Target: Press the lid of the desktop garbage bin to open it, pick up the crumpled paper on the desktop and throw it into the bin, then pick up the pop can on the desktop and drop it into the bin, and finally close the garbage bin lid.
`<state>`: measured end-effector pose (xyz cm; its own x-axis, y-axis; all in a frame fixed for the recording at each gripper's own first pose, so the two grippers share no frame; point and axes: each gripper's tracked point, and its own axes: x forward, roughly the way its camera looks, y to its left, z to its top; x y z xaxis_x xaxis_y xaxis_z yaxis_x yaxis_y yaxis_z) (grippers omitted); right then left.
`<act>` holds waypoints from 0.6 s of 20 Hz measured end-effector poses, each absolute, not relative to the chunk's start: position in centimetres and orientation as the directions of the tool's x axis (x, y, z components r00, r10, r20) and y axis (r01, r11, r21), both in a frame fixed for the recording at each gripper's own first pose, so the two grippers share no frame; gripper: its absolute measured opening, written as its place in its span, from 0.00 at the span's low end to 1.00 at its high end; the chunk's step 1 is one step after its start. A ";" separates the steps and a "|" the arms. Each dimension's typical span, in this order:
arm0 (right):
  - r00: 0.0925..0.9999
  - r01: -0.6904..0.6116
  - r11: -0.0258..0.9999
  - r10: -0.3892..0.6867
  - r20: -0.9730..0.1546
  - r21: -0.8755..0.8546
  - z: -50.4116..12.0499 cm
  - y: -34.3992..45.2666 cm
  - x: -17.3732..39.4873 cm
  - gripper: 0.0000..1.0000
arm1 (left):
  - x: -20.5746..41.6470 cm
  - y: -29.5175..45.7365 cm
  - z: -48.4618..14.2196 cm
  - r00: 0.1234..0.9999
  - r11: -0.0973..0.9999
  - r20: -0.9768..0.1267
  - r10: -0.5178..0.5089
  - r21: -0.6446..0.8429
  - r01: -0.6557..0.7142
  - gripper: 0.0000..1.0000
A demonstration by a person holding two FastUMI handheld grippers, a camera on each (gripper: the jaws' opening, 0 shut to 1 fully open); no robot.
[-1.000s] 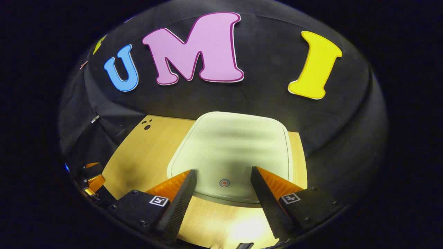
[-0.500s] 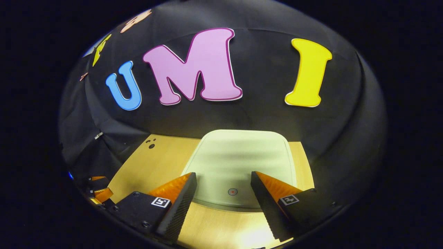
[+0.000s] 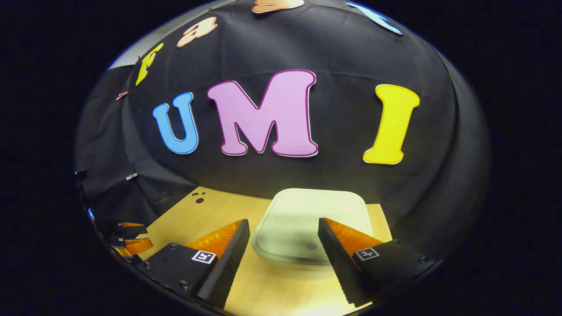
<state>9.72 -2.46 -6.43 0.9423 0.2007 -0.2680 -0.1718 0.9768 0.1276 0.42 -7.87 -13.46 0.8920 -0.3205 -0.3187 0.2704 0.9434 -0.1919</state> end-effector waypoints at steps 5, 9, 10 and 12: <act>0.945 -0.205 0.971 0.230 -0.233 0.123 -5.6 -0.5 7.2 0.98 | 0.6 -7.7 -13.1 0.895 0.944 -0.313 -0.317 -0.191 0.267 0.90; 0.945 -0.235 0.965 0.255 -0.207 0.116 -5.8 1.2 5.1 0.98 | 0.8 -7.6 -12.7 0.900 0.947 -0.305 -0.310 -0.184 0.264 0.90; 0.945 -0.244 0.964 0.261 -0.195 0.109 -5.8 1.6 4.5 0.98 | 0.8 -7.6 -12.5 0.902 0.947 -0.303 -0.309 -0.184 0.263 0.91; 0.946 -0.257 0.962 0.270 -0.179 0.090 -5.9 2.2 3.8 0.98 | 0.9 -7.6 -12.2 0.904 0.947 -0.296 -0.308 -0.182 0.264 0.91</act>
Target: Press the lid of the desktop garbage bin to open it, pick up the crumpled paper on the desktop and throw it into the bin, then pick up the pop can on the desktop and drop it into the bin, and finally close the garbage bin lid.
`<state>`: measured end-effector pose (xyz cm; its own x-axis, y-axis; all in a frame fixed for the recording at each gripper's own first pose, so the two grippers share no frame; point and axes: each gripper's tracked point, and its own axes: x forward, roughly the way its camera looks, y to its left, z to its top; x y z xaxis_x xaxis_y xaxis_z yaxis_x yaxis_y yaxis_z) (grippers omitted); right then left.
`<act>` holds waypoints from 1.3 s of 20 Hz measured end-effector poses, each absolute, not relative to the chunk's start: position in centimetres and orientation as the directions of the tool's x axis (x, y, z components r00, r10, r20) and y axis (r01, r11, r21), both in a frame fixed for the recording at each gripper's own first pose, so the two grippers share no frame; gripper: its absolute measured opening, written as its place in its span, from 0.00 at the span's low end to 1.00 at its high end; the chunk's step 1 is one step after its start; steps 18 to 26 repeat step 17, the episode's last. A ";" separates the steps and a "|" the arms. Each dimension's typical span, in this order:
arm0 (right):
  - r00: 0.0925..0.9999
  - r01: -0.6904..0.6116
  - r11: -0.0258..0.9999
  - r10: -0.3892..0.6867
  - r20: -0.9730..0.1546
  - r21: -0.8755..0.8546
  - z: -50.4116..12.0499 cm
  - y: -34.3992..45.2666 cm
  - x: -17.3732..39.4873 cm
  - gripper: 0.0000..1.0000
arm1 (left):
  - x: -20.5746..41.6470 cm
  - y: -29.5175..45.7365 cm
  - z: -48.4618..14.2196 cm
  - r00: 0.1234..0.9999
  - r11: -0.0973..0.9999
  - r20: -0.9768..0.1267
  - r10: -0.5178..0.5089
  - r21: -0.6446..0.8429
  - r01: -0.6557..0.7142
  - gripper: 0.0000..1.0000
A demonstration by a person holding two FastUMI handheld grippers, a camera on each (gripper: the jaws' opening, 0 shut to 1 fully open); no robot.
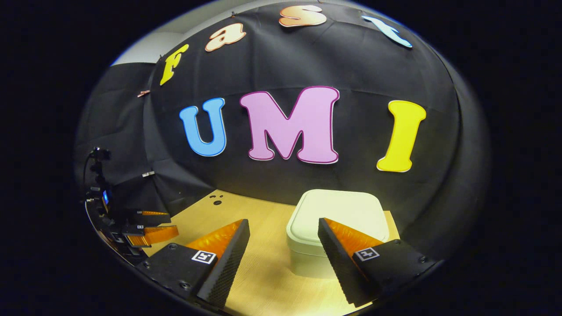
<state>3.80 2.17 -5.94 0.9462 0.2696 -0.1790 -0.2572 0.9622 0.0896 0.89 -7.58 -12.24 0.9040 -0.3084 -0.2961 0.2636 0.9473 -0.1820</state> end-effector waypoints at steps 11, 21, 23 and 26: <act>0.929 -0.285 0.952 0.302 -0.213 0.107 -9.3 5.4 0.8 0.98 | 0.5 -8.0 -11.4 0.907 0.945 -0.278 -0.315 -0.179 0.273 0.90; 0.924 -0.286 0.952 0.303 -0.234 0.107 -10.3 6.0 0.4 0.98 | 0.2 -7.8 -11.6 0.908 0.946 -0.280 -0.312 -0.177 0.270 0.91; 0.924 -0.286 0.952 0.303 -0.234 0.107 -10.3 6.0 0.4 0.98 | 0.2 -7.8 -11.6 0.908 0.946 -0.280 -0.312 -0.177 0.270 0.91; 0.924 -0.286 0.952 0.303 -0.234 0.107 -10.3 6.0 0.4 0.98 | 0.2 -7.8 -11.6 0.908 0.946 -0.280 -0.312 -0.177 0.270 0.91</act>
